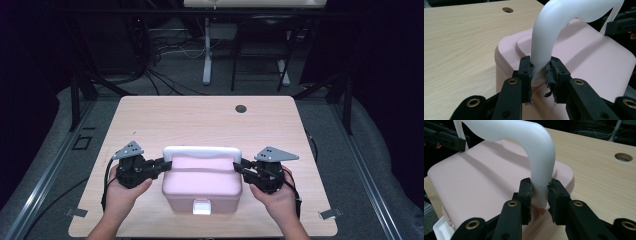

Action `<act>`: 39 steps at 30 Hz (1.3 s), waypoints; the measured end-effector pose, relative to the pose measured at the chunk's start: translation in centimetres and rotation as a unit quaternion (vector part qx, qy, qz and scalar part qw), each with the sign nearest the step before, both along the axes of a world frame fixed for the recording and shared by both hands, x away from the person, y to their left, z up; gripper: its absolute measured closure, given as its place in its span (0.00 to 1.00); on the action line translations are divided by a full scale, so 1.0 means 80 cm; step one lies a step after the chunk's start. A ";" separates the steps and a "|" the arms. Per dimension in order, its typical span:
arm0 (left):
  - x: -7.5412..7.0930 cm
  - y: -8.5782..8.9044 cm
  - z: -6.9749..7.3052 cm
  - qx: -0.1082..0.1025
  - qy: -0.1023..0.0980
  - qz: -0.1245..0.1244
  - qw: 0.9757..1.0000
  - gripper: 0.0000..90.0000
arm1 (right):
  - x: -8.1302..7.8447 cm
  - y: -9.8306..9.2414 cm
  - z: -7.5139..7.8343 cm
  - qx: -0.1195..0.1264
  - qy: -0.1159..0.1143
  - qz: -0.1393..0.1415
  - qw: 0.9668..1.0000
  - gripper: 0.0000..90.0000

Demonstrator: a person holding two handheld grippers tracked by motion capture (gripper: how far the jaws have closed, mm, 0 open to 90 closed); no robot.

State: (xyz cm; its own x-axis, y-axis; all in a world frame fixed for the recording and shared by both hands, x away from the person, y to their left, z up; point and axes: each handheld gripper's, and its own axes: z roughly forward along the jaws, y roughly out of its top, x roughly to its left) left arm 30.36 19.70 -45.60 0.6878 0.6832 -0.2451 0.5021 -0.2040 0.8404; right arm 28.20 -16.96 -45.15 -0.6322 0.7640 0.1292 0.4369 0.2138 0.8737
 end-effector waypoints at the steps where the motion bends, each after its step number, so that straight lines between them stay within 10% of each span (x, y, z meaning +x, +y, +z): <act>1: -0.001 0.000 0.000 -0.001 0.002 0.000 1.000 0.82 | 0.000 0.000 0.000 0.003 -0.002 0.001 1.000 0.82; 39: 0.016 0.006 0.037 -0.015 0.002 0.003 1.000 0.82 | 0.015 0.002 0.041 0.024 0.010 -0.003 1.000 0.82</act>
